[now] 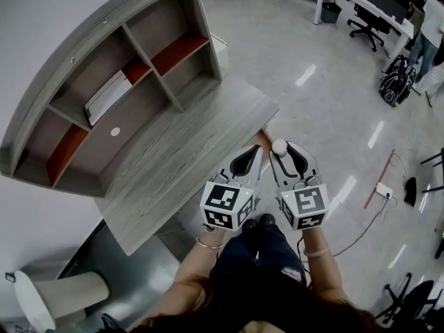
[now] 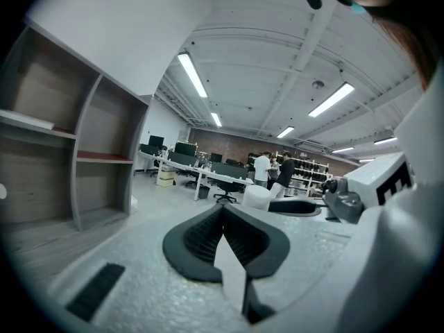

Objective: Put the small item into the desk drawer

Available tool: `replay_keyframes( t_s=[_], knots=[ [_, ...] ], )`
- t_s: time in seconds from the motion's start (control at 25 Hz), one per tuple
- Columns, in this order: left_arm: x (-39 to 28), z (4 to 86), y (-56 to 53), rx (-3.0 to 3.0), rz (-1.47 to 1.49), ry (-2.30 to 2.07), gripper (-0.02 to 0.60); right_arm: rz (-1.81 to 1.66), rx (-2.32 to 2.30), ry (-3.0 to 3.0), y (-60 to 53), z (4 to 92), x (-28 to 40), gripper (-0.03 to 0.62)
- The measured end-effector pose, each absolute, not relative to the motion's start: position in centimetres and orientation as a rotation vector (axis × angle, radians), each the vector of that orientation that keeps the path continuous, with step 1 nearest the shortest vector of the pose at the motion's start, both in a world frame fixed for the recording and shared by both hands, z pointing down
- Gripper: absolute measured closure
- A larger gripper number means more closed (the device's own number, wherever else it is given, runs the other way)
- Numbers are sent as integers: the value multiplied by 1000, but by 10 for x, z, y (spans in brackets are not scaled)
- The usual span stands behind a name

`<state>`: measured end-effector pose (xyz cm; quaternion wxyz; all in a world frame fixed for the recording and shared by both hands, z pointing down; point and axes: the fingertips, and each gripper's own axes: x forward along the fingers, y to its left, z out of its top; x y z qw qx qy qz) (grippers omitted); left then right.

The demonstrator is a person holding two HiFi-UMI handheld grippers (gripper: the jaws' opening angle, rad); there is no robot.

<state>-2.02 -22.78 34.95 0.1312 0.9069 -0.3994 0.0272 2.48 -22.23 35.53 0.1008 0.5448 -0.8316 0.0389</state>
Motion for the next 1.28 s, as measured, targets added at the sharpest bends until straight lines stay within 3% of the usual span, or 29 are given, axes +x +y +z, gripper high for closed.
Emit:
replay_keyframes(
  t_s=[1.28],
  knots=[
    [-12,464,-294,2586,183,-1276,566,172,1335,-2380,-301,502,35,456]
  ],
)
